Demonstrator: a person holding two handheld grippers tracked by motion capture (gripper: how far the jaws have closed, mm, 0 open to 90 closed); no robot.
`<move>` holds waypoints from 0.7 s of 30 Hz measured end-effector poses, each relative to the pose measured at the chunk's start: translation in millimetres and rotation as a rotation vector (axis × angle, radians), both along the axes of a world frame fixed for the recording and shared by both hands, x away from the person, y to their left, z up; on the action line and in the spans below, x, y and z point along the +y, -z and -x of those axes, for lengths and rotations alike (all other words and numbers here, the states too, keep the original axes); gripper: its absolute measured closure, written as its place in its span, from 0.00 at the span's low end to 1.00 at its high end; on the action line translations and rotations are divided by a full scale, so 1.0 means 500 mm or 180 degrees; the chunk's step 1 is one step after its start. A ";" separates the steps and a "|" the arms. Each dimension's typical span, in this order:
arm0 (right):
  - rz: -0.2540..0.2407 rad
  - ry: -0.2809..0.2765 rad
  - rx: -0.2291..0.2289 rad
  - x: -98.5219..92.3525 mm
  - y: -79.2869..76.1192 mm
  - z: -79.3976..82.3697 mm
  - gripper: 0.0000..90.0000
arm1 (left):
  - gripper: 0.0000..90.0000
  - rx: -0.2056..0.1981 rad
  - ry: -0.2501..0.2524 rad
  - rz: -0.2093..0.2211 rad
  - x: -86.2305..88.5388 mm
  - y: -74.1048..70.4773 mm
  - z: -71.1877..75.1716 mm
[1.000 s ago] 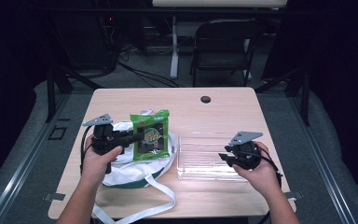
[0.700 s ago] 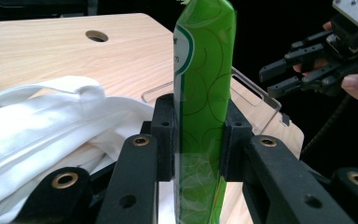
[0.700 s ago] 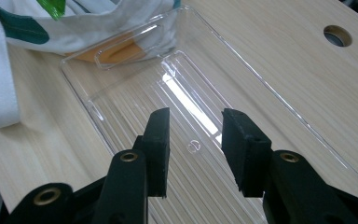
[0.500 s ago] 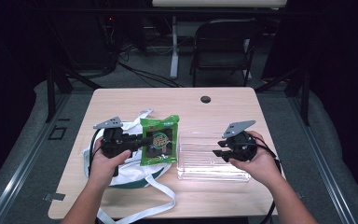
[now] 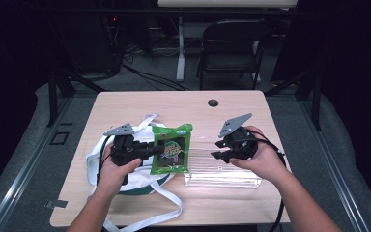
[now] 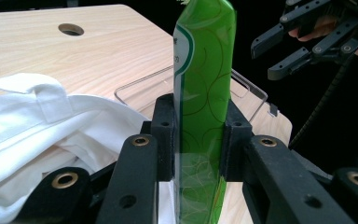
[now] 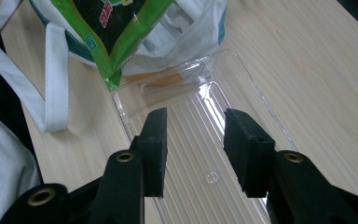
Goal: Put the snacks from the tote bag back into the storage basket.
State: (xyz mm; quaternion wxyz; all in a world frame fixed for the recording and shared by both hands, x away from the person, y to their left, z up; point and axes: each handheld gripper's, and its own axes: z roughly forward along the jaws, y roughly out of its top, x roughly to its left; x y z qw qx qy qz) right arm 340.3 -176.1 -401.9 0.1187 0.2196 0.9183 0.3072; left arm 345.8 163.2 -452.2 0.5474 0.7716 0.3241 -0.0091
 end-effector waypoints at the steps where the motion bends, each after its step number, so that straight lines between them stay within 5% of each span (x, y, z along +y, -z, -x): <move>1: 0.0000 0.0000 0.0000 0.000 0.000 0.000 0.67 | 0.80 0.0005 0.0005 0.0000 -0.001 0.001 0.000; 21: 0.0090 -0.0187 -0.0059 0.026 -0.052 -0.012 0.61 | 0.81 0.0026 0.0121 -0.0042 -0.023 0.009 0.003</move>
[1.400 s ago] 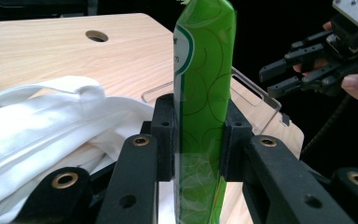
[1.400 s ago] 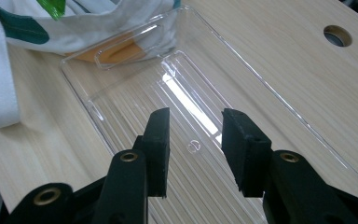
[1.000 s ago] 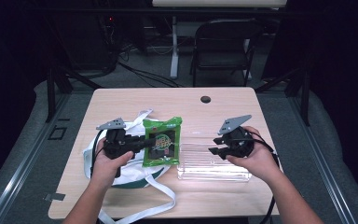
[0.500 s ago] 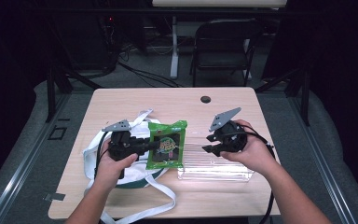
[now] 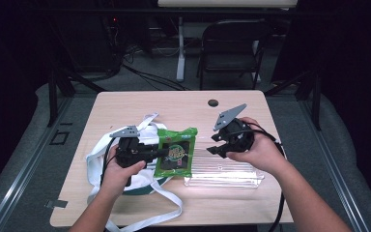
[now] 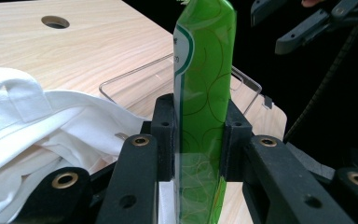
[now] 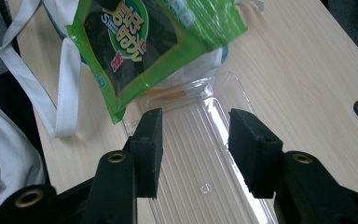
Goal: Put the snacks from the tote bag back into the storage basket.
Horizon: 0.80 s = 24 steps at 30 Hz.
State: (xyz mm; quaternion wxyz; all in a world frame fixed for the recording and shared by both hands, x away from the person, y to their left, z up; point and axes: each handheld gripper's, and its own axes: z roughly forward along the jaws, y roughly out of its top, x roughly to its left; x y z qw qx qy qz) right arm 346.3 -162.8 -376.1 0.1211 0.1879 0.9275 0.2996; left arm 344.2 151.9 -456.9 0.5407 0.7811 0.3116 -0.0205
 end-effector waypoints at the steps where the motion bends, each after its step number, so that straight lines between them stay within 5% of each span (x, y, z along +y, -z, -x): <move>1: 0.0009 -0.0009 -0.0002 0.002 -0.003 0.000 0.61 | 0.80 0.0003 0.0011 0.0001 -0.001 0.000 0.000; 24: -0.0044 -0.0245 -0.0148 0.062 -0.055 0.006 0.48 | 0.81 0.0011 0.0220 0.0041 -0.030 0.001 0.013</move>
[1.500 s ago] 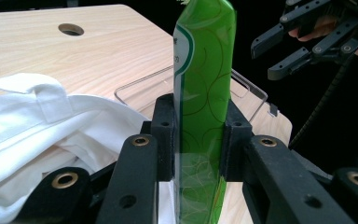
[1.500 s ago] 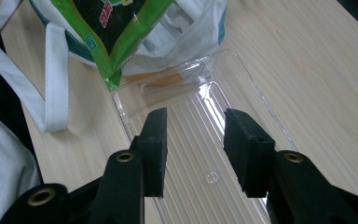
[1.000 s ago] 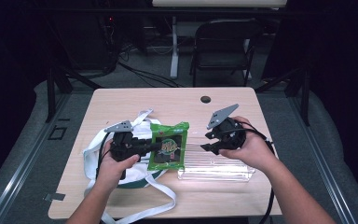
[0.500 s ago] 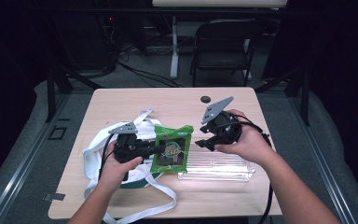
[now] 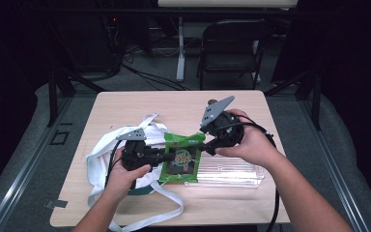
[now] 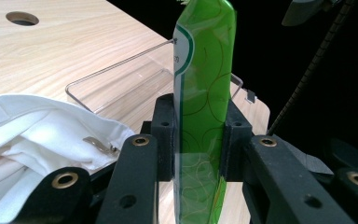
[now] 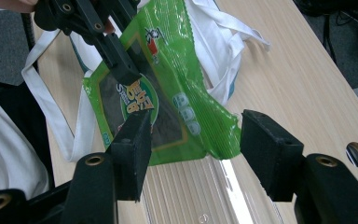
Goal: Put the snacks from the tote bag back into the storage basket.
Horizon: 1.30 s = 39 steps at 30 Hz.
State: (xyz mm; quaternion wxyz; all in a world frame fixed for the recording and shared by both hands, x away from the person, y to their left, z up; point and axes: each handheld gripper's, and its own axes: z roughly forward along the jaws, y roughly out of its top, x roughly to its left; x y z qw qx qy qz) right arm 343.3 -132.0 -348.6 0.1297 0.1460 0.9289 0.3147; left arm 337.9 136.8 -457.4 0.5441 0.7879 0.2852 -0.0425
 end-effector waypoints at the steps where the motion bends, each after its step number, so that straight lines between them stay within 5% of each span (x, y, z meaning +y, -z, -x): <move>1: 0.0019 -0.0013 -0.0005 0.002 -0.001 0.000 0.48 | 0.80 0.0004 0.0006 -0.0001 -0.001 0.000 0.000; 18: 0.0199 -0.0192 0.0053 0.036 0.016 0.000 0.47 | 0.81 -0.0010 0.0123 0.0013 -0.024 0.000 0.011; 39: 0.0375 -0.0329 0.0314 0.063 0.045 -0.014 0.54 | 0.81 -0.0061 0.0218 0.0016 -0.034 -0.002 0.017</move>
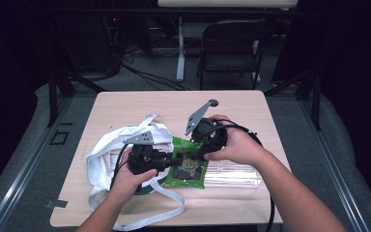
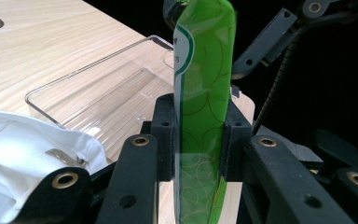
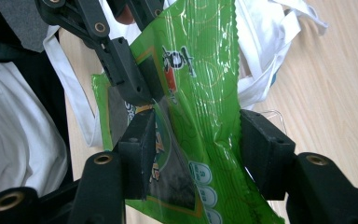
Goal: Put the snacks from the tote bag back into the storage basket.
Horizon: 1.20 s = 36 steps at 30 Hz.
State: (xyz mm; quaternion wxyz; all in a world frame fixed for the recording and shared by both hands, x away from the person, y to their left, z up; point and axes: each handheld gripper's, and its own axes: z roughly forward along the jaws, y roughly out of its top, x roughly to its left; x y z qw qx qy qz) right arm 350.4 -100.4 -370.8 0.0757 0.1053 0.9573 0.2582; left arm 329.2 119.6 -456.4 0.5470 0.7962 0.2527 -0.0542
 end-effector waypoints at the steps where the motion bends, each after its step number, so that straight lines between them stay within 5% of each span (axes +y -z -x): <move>1: 0.0022 -0.0012 0.0011 0.001 0.000 -0.001 0.54 | 0.81 0.0001 0.0000 0.0000 0.000 0.000 0.000; 13: 0.0128 -0.0118 0.0203 0.006 0.007 -0.009 0.67 | 0.81 -0.0046 0.0063 -0.0032 -0.005 0.003 0.002; 24: 0.0057 -0.0169 0.0439 0.000 0.005 -0.019 0.78 | 0.80 -0.0070 0.0088 -0.0025 -0.005 0.003 0.002; 36: 0.0092 -0.0221 0.0447 -0.001 0.000 -0.017 0.83 | 0.76 -0.0045 0.0065 -0.0054 -0.006 0.005 0.000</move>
